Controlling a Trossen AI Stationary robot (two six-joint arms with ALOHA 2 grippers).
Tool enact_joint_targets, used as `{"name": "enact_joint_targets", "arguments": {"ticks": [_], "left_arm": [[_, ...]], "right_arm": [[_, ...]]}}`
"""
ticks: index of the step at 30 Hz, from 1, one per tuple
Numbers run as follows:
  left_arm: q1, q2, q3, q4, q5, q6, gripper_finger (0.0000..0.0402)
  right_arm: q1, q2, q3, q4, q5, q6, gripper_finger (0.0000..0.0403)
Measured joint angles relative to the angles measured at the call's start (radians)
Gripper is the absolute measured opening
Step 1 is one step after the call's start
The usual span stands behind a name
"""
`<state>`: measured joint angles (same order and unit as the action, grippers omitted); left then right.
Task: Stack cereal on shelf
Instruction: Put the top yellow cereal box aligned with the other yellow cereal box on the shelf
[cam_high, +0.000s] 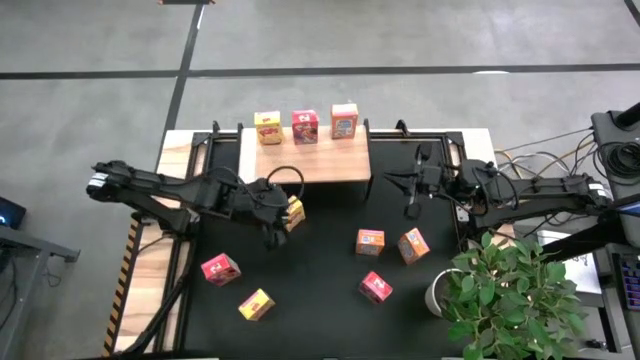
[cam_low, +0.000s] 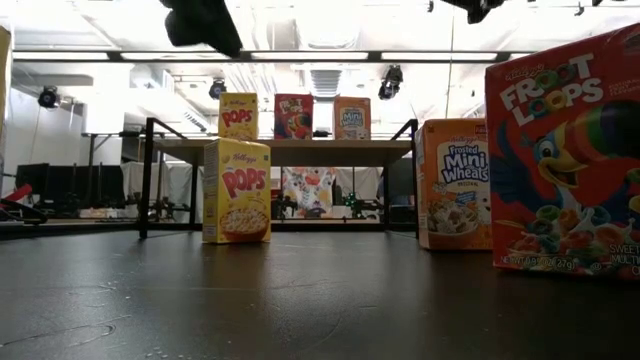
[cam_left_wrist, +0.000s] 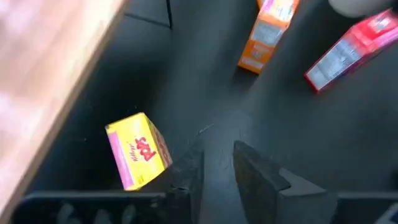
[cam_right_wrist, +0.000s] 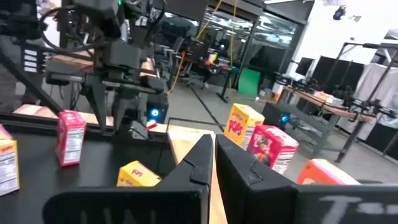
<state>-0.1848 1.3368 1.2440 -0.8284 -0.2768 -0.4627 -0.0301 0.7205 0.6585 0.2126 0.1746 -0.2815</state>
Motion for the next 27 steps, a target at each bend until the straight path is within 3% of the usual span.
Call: {"name": "enact_joint_targets", "arguments": {"ticks": [6,15,27], "left_arm": [[0.002,0.037,-0.029,-0.01,-0.006,0.005,0.015],[0.0,0.118,-0.029,-0.026,-0.169,-0.024,0.0262],[0.0,0.159,-0.097,-0.019,-0.275,-0.08,0.0267]], "right_arm": [[0.0,0.001,-0.045,0.039,-0.001,-0.008,0.0009],[0.0,0.0,-0.093,0.121,-0.002,-0.071,0.0009],[0.0,0.001,-0.093,0.114,-0.002,-0.085,0.0009]]}}
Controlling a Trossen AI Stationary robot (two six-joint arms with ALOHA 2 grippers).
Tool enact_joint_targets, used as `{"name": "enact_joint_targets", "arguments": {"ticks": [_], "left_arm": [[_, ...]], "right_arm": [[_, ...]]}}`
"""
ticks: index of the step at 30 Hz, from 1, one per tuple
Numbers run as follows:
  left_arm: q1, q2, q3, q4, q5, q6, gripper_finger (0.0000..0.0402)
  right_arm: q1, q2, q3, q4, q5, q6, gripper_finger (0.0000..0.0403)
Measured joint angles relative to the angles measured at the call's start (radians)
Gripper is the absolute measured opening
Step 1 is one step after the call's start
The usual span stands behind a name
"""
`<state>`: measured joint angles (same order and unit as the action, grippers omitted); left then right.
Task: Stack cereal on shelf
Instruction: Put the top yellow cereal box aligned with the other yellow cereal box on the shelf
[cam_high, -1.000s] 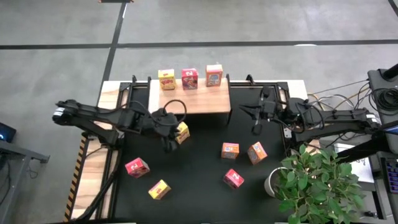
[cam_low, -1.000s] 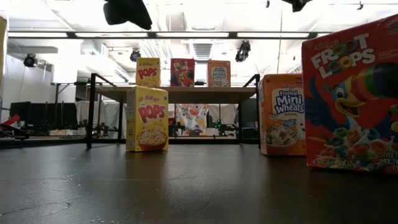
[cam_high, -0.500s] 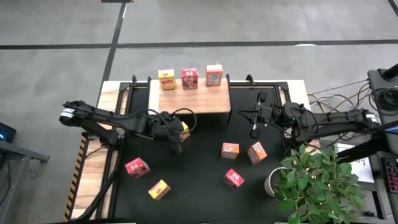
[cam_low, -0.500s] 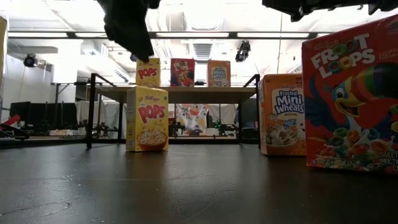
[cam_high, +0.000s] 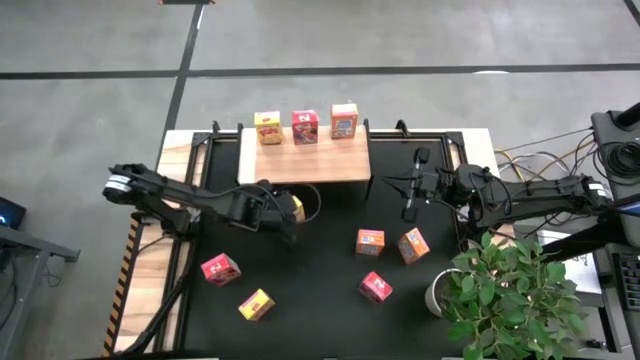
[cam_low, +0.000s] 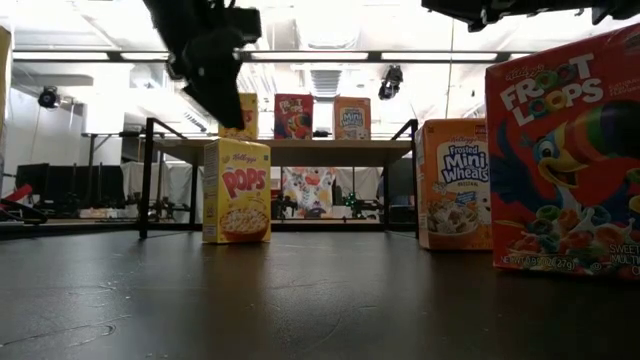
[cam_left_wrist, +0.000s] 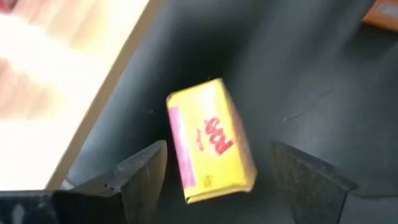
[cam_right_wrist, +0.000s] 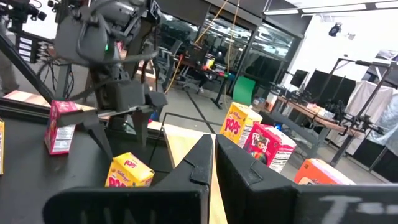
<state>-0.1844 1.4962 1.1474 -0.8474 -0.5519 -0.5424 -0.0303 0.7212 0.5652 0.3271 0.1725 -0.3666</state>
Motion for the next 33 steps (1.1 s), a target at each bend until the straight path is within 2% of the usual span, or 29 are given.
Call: {"name": "enact_joint_targets", "arguments": {"ticks": [10,26,29,33], "left_arm": [[0.0,-0.022,-0.159,0.179,-0.015,-0.025,0.025],[-0.001,-0.026,-0.162,0.194,0.005,0.02,0.0156],[-0.012,-0.044,-0.138,0.196,0.102,0.126,0.0148],[-0.02,-0.085,-0.015,0.17,0.292,0.365,0.0145]], "right_arm": [[0.0,0.0,0.0,-0.001,0.002,-0.004,0.0009],[0.0,0.0,-0.001,-0.008,0.003,-0.001,0.0009],[0.0,0.001,-0.001,-0.009,0.003,0.011,0.0009],[0.0,0.001,-0.005,-0.01,0.003,0.02,0.0009]]}}
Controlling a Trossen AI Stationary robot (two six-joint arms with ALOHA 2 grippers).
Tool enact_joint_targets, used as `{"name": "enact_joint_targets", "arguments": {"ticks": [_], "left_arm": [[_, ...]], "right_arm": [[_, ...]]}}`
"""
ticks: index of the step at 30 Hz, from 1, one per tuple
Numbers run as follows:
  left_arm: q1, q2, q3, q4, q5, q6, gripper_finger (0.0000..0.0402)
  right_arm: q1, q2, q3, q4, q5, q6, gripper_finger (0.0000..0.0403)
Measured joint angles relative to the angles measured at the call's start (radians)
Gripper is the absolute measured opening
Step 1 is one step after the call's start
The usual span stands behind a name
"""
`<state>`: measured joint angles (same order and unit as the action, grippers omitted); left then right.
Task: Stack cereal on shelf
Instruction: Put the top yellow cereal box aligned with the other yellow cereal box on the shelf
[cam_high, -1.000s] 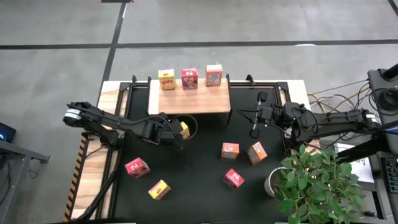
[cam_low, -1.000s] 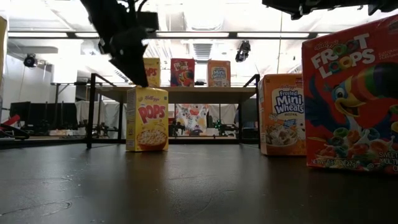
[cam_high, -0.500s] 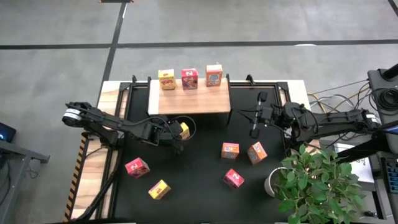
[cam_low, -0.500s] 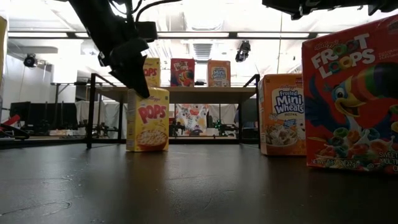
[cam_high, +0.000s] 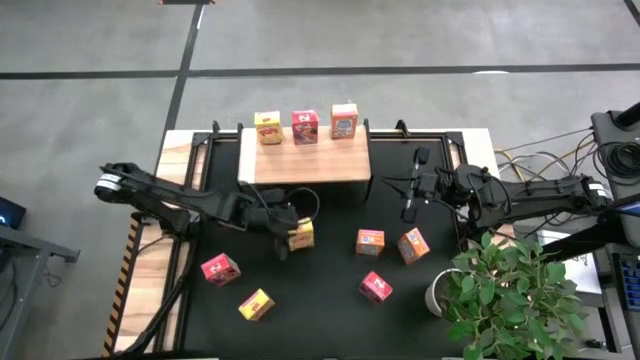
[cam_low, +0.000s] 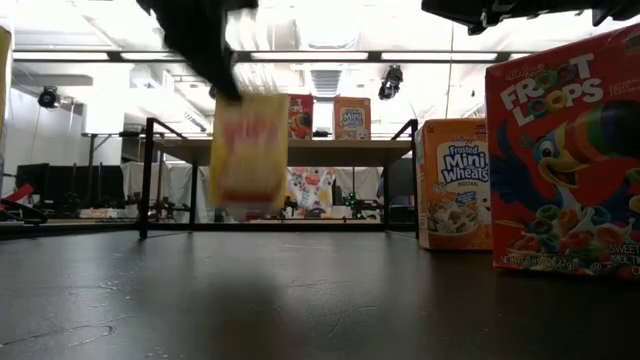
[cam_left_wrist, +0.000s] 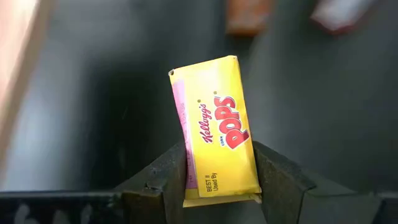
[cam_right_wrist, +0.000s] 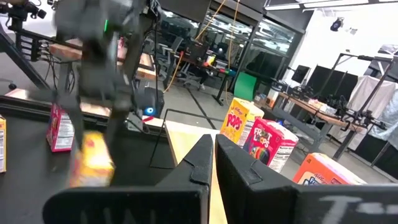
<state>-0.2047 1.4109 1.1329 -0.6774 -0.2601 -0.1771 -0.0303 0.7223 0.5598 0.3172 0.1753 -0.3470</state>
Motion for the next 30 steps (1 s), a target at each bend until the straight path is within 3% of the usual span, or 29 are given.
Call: {"name": "enact_joint_targets", "arguments": {"ticks": [4,7,12,18,23,30], "left_arm": [[0.022,-0.024,0.184,-0.214,0.02,0.179,0.0144],[0.071,-0.028,0.318,-0.378,-0.023,0.275,0.0144],[0.211,-0.041,0.455,-0.463,-0.027,0.437,0.0143],[0.431,-0.074,0.461,-0.465,0.07,0.572,0.0143],[0.609,-0.07,0.447,-0.449,0.226,0.61,0.0143],[0.727,-0.068,0.408,-0.418,0.249,0.624,0.0143]], "right_arm": [[0.0,0.0,-0.002,0.0,0.0,0.016,0.0009],[0.0,0.0,-0.002,0.001,0.0,0.025,0.0009],[0.0,0.0,-0.003,0.001,0.0,0.034,0.0009],[0.0,0.0,-0.005,-0.005,0.0,0.034,0.0009],[0.0,0.0,-0.005,-0.006,0.0,0.034,0.0009],[0.0,0.0,-0.005,-0.006,0.0,0.033,0.0009]]}}
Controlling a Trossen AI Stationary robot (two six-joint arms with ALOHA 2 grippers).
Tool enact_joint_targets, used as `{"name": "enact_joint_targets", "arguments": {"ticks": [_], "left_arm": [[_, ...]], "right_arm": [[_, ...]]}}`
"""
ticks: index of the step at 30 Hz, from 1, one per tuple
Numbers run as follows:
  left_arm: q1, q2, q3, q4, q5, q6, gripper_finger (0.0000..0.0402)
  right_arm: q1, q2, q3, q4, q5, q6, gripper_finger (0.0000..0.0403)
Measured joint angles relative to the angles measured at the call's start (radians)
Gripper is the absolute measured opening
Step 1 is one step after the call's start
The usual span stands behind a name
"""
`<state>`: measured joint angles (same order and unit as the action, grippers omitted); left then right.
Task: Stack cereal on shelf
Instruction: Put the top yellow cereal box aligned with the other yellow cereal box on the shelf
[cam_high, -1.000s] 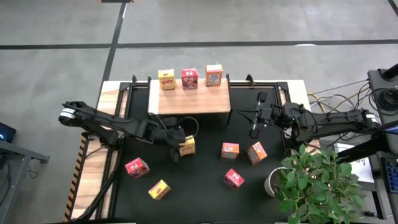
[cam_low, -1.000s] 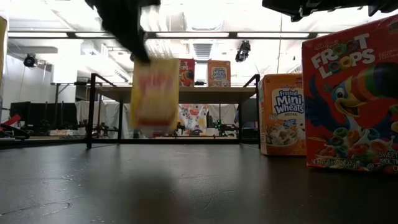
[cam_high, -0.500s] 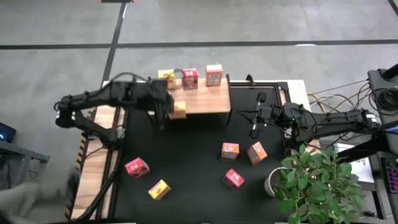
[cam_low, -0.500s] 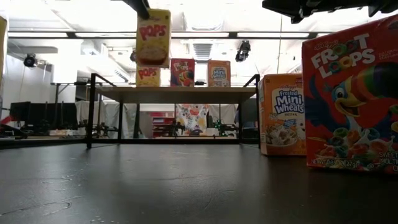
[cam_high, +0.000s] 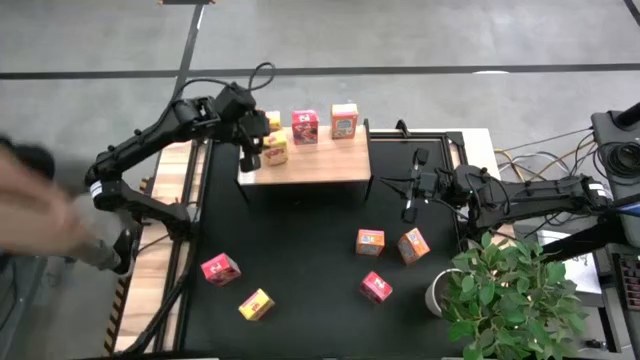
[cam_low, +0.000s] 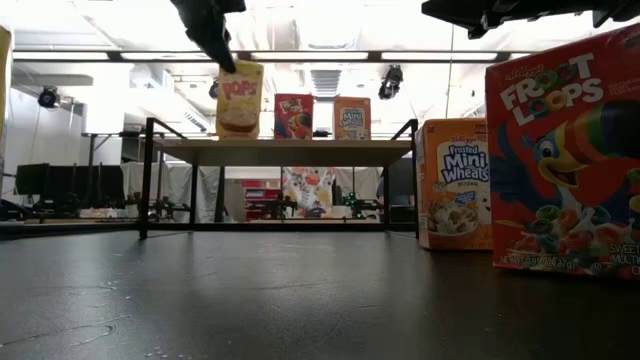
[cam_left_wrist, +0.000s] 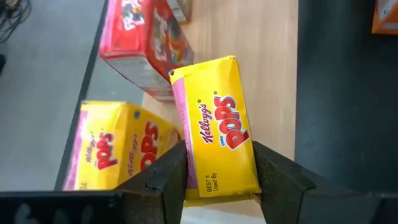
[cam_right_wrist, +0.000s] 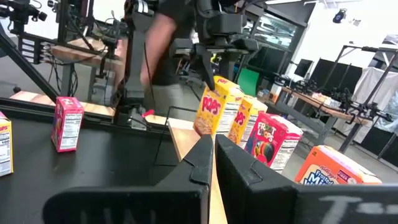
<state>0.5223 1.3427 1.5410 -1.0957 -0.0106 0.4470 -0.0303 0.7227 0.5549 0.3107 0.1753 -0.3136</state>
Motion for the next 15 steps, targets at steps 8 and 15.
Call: {"name": "enact_joint_targets", "arguments": {"ticks": [8,15], "left_arm": [[0.005,0.0,-0.038,0.016,-0.007,0.04,0.0161],[0.005,0.0,-0.041,0.024,-0.029,0.06,0.018]], "right_arm": [[0.0,0.0,0.0,0.0,0.0,0.0,0.0009],[0.0,0.0,0.0,0.0,0.0,0.001,0.0009]]}}
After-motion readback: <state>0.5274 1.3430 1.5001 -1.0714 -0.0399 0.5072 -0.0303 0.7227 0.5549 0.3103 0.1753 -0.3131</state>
